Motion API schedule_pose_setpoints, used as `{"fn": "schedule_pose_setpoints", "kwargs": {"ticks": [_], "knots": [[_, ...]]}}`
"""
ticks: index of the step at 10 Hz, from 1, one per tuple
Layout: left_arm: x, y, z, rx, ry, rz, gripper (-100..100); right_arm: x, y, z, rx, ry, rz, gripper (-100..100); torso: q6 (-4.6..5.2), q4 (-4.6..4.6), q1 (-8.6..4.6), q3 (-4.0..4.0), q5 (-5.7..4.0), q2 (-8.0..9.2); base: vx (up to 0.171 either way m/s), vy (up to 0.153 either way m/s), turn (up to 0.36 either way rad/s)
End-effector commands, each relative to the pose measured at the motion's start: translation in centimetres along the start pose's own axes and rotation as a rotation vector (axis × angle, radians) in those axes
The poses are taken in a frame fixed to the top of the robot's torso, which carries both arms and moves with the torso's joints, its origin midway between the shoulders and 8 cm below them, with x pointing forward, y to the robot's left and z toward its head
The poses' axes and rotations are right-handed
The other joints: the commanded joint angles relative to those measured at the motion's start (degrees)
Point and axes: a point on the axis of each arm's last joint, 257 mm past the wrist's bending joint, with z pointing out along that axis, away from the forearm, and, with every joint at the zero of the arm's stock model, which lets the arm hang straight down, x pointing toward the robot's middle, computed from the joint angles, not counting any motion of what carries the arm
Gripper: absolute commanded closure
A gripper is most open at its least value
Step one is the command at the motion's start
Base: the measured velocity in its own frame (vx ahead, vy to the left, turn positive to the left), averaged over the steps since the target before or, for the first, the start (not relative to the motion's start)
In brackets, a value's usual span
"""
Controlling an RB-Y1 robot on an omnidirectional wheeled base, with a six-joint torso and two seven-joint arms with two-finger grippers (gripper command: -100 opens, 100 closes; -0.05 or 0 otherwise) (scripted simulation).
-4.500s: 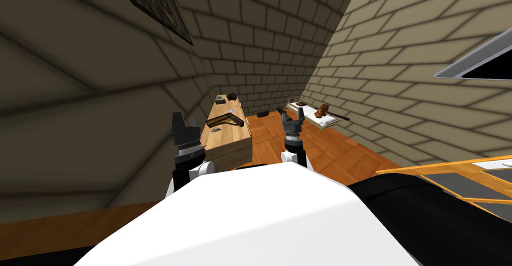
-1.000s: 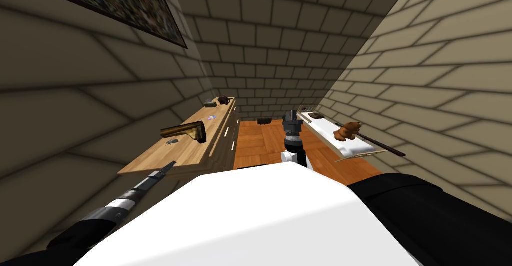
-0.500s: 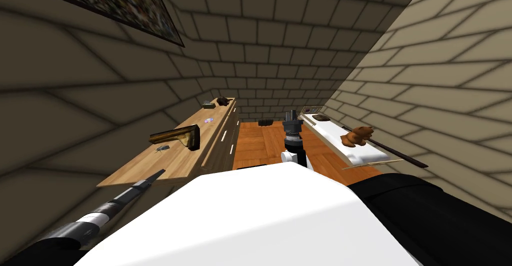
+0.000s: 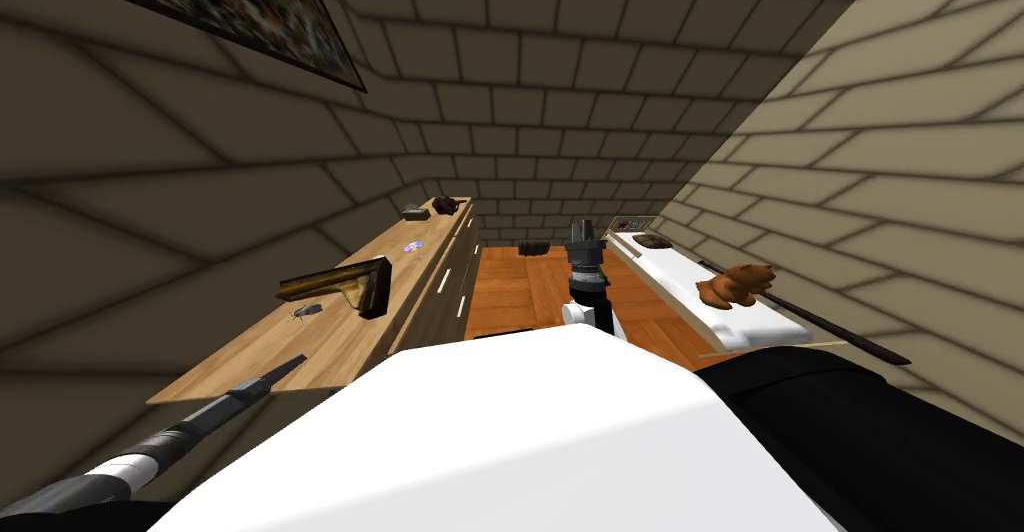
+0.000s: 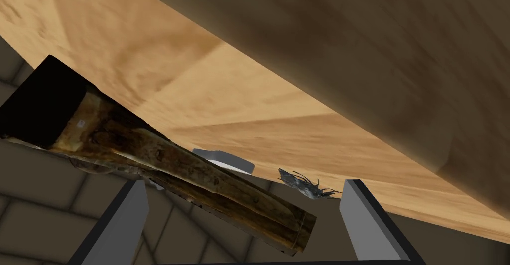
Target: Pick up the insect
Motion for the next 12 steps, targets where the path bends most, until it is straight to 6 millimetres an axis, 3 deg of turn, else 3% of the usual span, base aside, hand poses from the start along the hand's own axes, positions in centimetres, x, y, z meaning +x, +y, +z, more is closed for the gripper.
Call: {"fn": "schedule_pose_setpoints", "kwargs": {"ticks": [1, 3, 6, 9, 10, 12], "knots": [[0.1, 1.6, -0.5, -0.031, 0.015, 0.003, -100, 0.0, 0.0, 0.0, 0.000, 0.000, 0.000, 0, 0.00, 0.00, 0.00, 0.00, 0.00, 0.00, 0.157, -0.029, 0.048], [0.4, 5.2, -2.3, -0.109, 0.077, 0.021, -100, 0.0, 0.0, 0.0, 0.000, 0.000, 0.000, 0, 0.00, 0.00, 0.03, 0.01, 0.01, 0.02, 0.217, -0.051, 0.072], [0.7, 7.4, -3.6, -0.159, 0.108, 0.024, -100, 0.0, 0.0, 0.0, 0.000, 0.000, 0.000, 0, 0.02, -0.05, 0.11, -0.14, 0.03, -0.23, 0.210, -0.020, 0.040], [2.0, 11.9, -6.9, -0.268, 0.198, 0.023, -100, 0.0, 0.0, 0.0, 0.000, 0.000, 0.000, 0, 0.01, -0.06, -0.01, -0.15, 0.02, -0.26, 0.251, -0.040, 0.067], [1.9, 12.2, -7.1, -0.277, 0.197, 0.022, -100, 0.0, 0.0, 0.0, 0.000, 0.000, 0.000, 0, 0.02, -0.11, 0.04, -0.26, 0.01, -0.43, 0.232, 0.005, 0.018], [3.0, 14.8, -9.5, -0.345, 0.251, 0.013, -100, 0.0, 0.0, 0.0, 0.000, 0.000, 0.000, 0, 0.02, -0.07, 0.29, -0.15, 0.07, -0.24, 0.258, 0.010, 0.036]]}}
